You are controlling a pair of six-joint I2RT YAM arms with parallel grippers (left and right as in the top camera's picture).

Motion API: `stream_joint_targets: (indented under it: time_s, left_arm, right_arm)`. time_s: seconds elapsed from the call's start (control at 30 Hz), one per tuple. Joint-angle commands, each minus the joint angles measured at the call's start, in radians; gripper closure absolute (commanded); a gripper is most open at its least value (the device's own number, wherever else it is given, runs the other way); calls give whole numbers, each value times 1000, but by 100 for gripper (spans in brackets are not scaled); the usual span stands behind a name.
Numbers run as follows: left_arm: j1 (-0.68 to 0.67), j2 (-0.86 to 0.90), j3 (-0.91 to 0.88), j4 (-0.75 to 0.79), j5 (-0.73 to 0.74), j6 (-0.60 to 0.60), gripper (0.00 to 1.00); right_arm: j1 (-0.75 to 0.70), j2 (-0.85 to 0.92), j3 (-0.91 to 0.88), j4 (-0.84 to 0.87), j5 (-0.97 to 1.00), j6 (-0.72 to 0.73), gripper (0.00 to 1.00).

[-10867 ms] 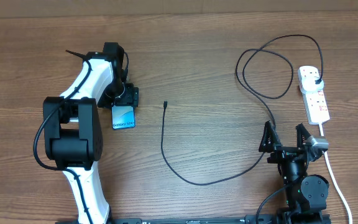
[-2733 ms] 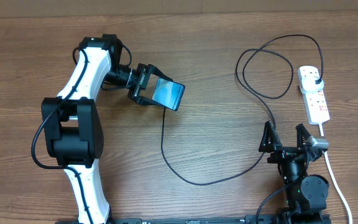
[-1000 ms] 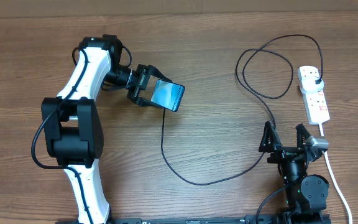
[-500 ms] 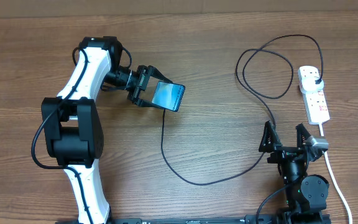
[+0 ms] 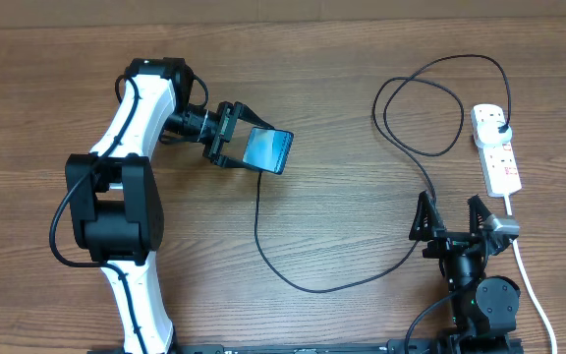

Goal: Plug charger to phone and switch on socket

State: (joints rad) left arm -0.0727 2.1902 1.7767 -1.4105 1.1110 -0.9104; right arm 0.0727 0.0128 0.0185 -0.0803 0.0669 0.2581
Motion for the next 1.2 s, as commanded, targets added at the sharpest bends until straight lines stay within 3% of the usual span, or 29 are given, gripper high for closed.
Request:
stream_joint_targets:
  time_s: [0.0,0.5,0.73,1.17]
  left_arm:
    - [-6,-3,27,-7,74,5,45]
    - [-6,-3,27,-7,92,5,45]
    - [-6,-3,27,-7,146,-12,46]
    - [-6,-3,27,-3,108,-18,45]
  right_arm:
    - [4,-10,-11,4,-6,3,0]
    - [4,0,27,-76,-95,212,0]
    - [4,47,123,-206,-95,214,0]
    - [4,176,312,-312,-168,214,0]
